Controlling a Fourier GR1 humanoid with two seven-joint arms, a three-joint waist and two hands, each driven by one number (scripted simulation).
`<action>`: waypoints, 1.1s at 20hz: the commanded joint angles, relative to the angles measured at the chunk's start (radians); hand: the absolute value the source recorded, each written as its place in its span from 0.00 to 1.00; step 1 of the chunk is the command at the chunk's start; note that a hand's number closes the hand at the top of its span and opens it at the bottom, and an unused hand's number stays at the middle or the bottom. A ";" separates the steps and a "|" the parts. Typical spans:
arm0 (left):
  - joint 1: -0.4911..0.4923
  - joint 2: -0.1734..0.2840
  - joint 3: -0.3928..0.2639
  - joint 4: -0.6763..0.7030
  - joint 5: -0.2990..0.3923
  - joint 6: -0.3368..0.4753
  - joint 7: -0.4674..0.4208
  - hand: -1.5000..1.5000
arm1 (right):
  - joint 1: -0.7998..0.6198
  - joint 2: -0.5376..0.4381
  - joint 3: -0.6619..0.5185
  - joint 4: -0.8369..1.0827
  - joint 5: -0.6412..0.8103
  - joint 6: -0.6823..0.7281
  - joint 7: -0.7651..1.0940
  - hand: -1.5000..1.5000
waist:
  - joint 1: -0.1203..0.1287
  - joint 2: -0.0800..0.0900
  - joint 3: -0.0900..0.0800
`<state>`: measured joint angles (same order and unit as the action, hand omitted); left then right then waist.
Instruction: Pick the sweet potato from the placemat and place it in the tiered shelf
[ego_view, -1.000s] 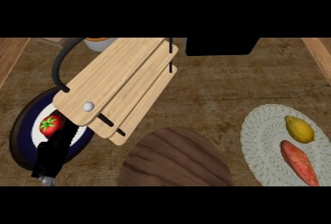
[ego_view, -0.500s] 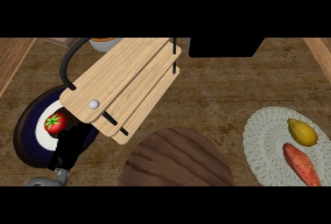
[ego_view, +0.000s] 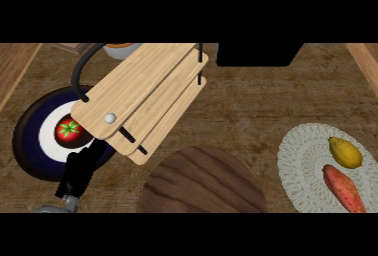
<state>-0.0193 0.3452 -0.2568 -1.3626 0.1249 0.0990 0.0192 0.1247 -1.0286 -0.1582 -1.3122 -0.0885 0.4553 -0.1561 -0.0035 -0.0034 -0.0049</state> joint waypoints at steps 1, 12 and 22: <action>-0.025 0.000 0.002 0.001 -0.004 -0.006 0.004 0.50 | 0.008 -0.054 0.096 -0.163 0.206 -0.130 0.149 0.00 | 0.002 0.001 -0.001; -0.057 -0.029 0.029 0.057 -0.021 -0.036 -0.001 0.50 | -0.088 0.141 0.332 -0.422 0.405 -0.123 0.665 0.00 | 0.009 0.005 0.004; -0.007 -0.050 0.051 -0.078 -0.063 -0.030 0.090 0.50 | -0.085 0.286 0.336 -0.475 0.481 -0.004 0.905 0.00 | 0.006 0.002 0.005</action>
<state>-0.0356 0.3110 -0.2049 -1.3677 0.0815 0.0557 0.0477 0.0621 -0.7922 0.1798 -1.7858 0.3684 0.3999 0.6740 0.0003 -0.0006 -0.0004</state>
